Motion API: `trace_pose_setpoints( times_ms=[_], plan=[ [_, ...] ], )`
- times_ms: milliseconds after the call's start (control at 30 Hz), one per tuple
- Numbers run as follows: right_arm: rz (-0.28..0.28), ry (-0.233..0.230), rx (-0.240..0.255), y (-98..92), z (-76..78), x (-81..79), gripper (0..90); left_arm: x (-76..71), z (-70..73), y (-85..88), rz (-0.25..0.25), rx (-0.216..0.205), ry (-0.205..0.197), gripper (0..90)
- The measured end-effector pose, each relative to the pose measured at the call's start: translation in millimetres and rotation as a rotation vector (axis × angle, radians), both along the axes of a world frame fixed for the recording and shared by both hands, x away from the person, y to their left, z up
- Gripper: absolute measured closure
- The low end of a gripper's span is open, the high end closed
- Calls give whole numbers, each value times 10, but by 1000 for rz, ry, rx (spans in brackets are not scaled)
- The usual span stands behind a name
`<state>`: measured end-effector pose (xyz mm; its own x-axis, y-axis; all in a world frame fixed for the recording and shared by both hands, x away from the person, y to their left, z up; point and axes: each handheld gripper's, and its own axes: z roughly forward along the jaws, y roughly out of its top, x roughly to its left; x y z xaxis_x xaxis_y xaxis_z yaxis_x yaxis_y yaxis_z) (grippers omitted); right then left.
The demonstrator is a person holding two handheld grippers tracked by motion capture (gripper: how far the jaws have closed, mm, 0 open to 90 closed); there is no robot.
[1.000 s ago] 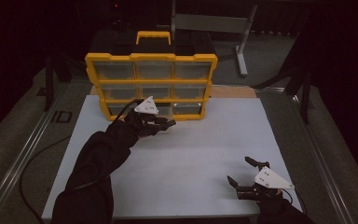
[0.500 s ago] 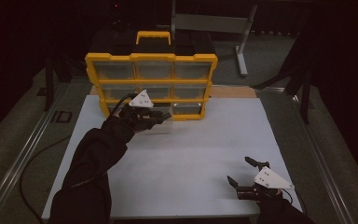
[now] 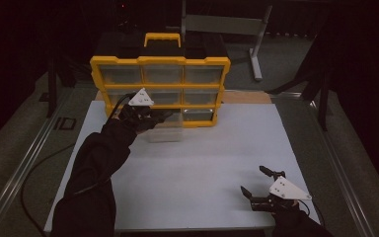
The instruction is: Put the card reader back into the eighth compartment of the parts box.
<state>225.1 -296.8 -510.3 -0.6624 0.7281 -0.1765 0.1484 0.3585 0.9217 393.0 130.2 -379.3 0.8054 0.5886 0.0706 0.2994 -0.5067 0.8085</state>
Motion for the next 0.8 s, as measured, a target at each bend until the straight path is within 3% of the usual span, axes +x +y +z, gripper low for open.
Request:
trace_pose_setpoints(
  times_ms=[167, 667, 800],
  plan=[
    [0, -1, 1, 0, 1, 0, 83, 48, -43, -22, 21, 12, -5, 741],
    [3, 0, -1, -4, 0, 0, 83, 164, -195, -67, 64, -8, -20, 741],
    [3, 1, 0, -4, 0, 0, 83, 191, -293, -94, 80, 3, -20, 741]
  ],
)
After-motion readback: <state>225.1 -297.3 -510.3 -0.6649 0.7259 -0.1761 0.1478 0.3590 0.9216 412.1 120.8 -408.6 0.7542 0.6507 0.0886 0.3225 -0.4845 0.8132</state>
